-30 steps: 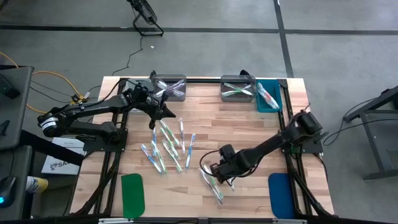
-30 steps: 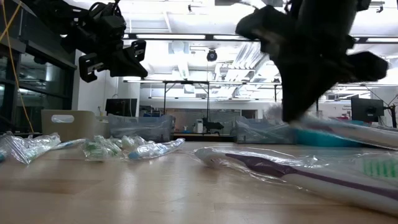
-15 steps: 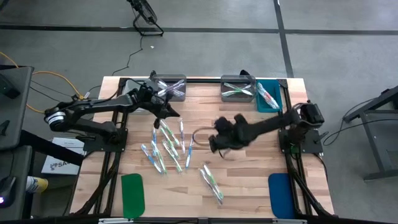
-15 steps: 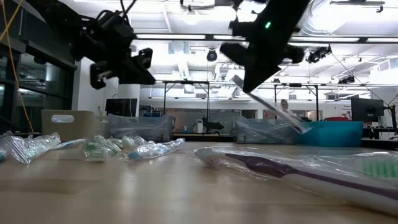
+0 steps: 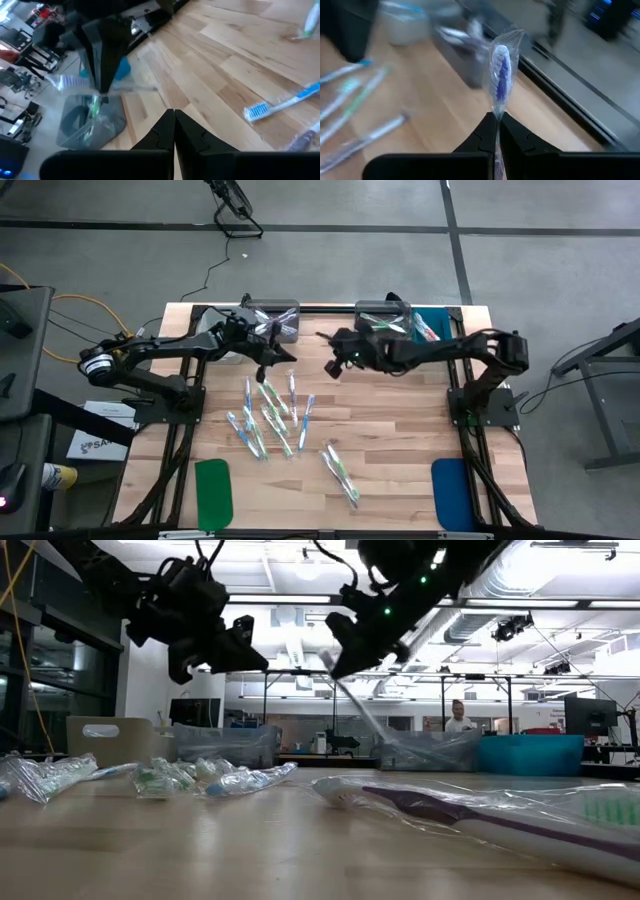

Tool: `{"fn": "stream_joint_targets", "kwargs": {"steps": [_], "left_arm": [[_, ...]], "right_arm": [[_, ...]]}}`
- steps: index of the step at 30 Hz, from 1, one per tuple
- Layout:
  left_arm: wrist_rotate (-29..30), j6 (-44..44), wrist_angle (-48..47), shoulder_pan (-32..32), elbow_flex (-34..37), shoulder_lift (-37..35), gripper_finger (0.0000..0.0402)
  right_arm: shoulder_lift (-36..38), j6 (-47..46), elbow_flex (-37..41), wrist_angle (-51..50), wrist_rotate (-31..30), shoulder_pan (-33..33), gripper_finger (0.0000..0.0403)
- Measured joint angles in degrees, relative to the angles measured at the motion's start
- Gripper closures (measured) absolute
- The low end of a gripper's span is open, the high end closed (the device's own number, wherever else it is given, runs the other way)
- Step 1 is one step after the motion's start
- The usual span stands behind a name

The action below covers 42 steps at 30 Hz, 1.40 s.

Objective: Pick & Place Toothbrushes
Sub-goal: Put the violet toothbrush into the left black bin

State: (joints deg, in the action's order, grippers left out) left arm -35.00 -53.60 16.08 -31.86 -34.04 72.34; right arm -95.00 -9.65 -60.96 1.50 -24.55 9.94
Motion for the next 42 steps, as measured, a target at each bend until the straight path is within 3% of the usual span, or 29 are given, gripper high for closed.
{"fn": "stream_joint_targets", "kwargs": {"steps": [3,6,10,16,21,25,34,42], "left_arm": [[0.0,0.3,0.8,0.0,0.0,0.0,0.0402],[0.5,0.5,1.3,0.0,0.0,0.0,0.0401],[6.8,5.6,2.9,0.0,0.0,0.0,0.0379],[13.1,20.7,5.4,0.0,0.0,0.0,0.0294],[13.3,28.9,7.0,0.7,0.0,0.0,0.0212],[13.3,32.9,10.2,2.9,0.0,0.0,0.0171],[23.5,34.0,13.2,8.0,0.0,0.0,0.0158],[23.5,35.1,15.6,8.0,0.0,0.0,0.0158]], "right_arm": [[0.0,4.8,1.7,9.8,8.5,2.6,0.0399],[0.0,6.4,3.1,15.6,13.4,4.5,0.0399],[0.0,8.8,3.6,21.7,20.0,6.3,0.0399],[0.0,13.1,4.1,28.0,23.8,6.6,0.0399],[0.0,14.4,4.0,33.5,27.6,6.6,0.0399],[0.0,15.9,4.0,36.8,27.8,5.9,0.0399],[-1.2,19.4,4.0,41.0,31.2,4.2,0.0399],[-1.1,20.9,3.9,44.8,35.1,5.6,0.0399]]}}
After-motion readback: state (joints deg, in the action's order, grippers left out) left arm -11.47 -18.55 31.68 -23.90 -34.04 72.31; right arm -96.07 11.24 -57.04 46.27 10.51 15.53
